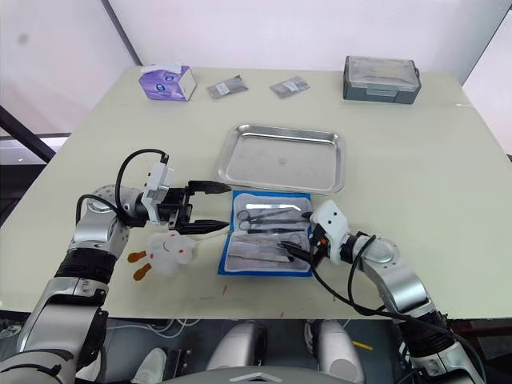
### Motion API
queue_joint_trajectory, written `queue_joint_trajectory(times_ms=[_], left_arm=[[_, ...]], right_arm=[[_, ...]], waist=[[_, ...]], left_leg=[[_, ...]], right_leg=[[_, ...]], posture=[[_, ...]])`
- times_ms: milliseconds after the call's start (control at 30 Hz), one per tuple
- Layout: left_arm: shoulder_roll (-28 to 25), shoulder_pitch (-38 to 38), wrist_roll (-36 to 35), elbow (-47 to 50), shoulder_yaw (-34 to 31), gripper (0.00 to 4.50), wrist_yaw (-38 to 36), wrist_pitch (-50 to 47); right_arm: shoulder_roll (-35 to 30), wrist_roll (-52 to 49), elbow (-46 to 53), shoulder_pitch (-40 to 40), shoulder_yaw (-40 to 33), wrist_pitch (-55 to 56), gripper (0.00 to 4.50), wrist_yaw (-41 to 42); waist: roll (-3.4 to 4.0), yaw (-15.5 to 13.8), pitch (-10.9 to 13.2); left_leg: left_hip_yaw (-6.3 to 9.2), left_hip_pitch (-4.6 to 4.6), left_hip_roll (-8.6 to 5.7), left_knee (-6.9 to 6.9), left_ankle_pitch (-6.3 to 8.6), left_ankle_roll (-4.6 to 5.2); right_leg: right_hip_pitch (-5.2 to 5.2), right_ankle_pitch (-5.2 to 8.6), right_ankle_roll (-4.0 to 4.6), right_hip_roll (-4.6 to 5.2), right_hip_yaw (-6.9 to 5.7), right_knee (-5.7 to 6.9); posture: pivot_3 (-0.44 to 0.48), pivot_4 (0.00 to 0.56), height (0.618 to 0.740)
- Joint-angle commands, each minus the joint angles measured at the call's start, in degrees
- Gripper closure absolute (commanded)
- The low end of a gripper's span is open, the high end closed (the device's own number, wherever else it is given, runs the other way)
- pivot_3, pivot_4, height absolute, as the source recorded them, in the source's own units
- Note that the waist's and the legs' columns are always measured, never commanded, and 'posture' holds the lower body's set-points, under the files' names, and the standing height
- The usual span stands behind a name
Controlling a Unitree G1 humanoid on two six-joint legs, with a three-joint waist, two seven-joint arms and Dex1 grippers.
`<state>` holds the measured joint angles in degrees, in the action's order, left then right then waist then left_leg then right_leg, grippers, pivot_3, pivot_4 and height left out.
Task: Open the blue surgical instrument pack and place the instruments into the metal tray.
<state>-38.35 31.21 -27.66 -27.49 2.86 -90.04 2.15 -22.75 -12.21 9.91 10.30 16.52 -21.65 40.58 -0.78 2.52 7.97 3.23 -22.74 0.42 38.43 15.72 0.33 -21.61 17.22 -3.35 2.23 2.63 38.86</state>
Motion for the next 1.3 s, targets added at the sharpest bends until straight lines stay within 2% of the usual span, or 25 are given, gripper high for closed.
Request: queue_joint_trajectory(times_ms=[33,467,700,733,800,867,900,1067,1300], left_arm=[[-0.70,0.65,-1.28,1.39,0.08,0.00,-2.46,1.17],[-0.64,2.12,-1.22,-1.09,1.19,0.00,-2.46,1.31],[0.61,9.04,2.10,-10.26,8.18,0.00,-2.46,2.91],[0.49,9.96,1.91,-11.19,9.29,0.40,-2.46,2.99],[0.78,11.71,2.37,-13.14,10.50,0.89,-2.46,3.76],[1.60,13.17,3.96,-15.48,10.61,1.56,-2.46,5.94],[1.64,13.61,4.35,-16.26,11.19,2.06,-2.46,6.47],[2.93,16.17,7.86,-21.93,11.84,2.06,-2.46,11.56],[3.83,18.59,8.56,-26.30,14.72,2.06,-2.46,12.06]], right_arm=[[-0.22,2.21,-3.41,-1.46,1.93,1.92,0.03,0.89],[1.12,3.88,-9.01,-0.46,2.81,5.56,0.03,2.27],[0.97,5.35,-11.81,0.22,3.52,6.49,0.03,2.77],[1.00,5.41,-11.95,0.34,3.56,6.51,0.00,2.78],[1.01,5.49,-12.12,0.46,3.69,6.42,0.00,2.77],[1.04,5.60,-12.20,0.53,3.79,6.33,0.00,2.69],[1.08,5.64,-12.18,0.53,3.82,6.25,0.00,2.62],[1.61,6.00,-12.07,0.58,4.08,5.98,0.00,2.24],[1.88,6.49,-12.49,0.76,4.29,6.10,0.00,2.26]], waist=[[0.00,-0.01,0.00],[0.00,0.00,0.00],[-0.01,0.02,-0.01],[-0.01,0.05,-0.01],[-0.01,0.17,-0.01],[-0.01,0.16,-0.01],[-0.01,0.17,-0.01],[-0.01,0.14,-0.01],[-0.01,0.25,-0.01]], left_leg=[[0.00,0.00,0.00,0.00,0.00,0.00],[0.00,0.03,0.01,0.00,0.00,0.00],[-0.02,0.09,0.01,0.00,0.00,0.00],[-0.01,0.08,0.01,0.00,0.00,0.00],[-0.01,0.09,0.02,0.00,0.00,0.00],[0.00,0.10,0.03,0.00,0.00,0.00],[-0.01,0.10,0.03,0.00,0.00,0.00],[-0.01,0.10,0.04,-0.01,0.00,0.00],[-0.01,0.10,0.05,-0.01,0.00,0.00]], right_leg=[[0.00,0.00,0.00,0.00,0.00,0.00],[0.01,0.00,0.01,-0.01,0.00,0.01],[0.03,0.00,0.01,-0.06,0.03,0.03],[0.03,0.01,0.01,-0.06,0.02,0.04],[0.02,0.00,0.01,-0.08,0.03,0.04],[0.02,0.01,0.01,-0.10,0.04,0.06],[0.02,0.01,0.01,-0.10,0.05,0.05],[0.02,0.01,0.02,-0.12,0.05,0.05],[0.02,0.01,0.02,-0.14,0.05,0.05]], posture=[[0.000,0.150,0.738],[0.000,0.150,0.738],[0.000,0.150,0.738],[0.000,0.150,0.738],[0.000,0.150,0.738],[0.000,0.150,0.738],[0.000,0.150,0.738],[0.000,0.150,0.738],[0.000,0.150,0.738]])
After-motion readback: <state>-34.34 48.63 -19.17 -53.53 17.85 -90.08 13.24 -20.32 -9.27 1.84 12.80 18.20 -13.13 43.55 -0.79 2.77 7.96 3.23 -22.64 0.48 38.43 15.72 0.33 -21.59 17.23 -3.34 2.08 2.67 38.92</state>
